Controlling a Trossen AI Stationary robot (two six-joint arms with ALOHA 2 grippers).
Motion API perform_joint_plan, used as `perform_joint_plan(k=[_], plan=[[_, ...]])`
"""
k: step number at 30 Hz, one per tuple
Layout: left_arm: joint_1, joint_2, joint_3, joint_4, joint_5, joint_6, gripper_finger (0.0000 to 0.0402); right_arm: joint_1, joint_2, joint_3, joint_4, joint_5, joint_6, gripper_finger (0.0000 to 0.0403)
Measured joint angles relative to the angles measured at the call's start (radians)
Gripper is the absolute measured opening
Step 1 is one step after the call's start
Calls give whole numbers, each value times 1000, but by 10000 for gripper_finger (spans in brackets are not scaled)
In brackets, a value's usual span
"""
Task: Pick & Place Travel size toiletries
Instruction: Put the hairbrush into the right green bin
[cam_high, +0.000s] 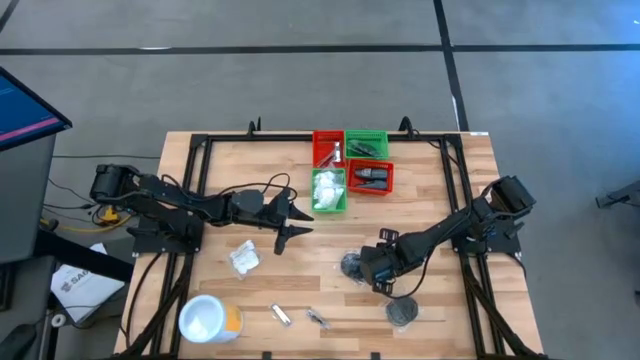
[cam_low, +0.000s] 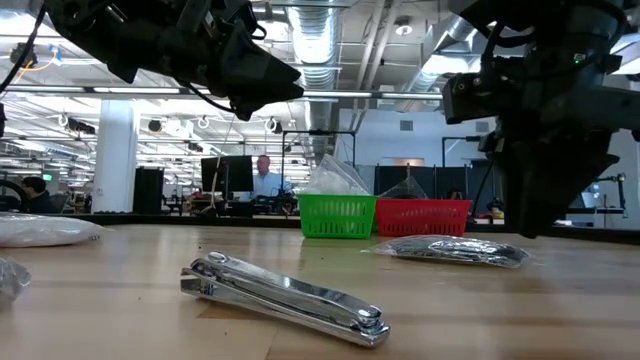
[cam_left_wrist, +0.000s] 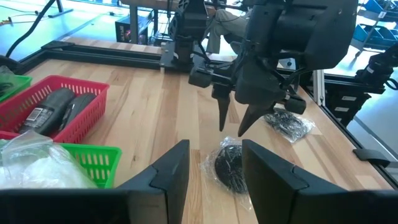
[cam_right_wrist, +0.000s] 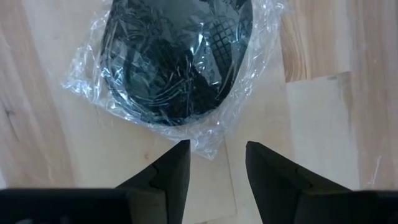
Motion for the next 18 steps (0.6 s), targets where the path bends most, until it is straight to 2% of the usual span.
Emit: perform_joint_plan(k=[9, 18], plan=[[0, 0, 0, 0, 0, 0, 137, 0, 3, 0, 13, -19, -23, 145], [0, 0, 0, -3, 1, 0, 137, -6, 108, 14, 38, -46, -50, 145]])
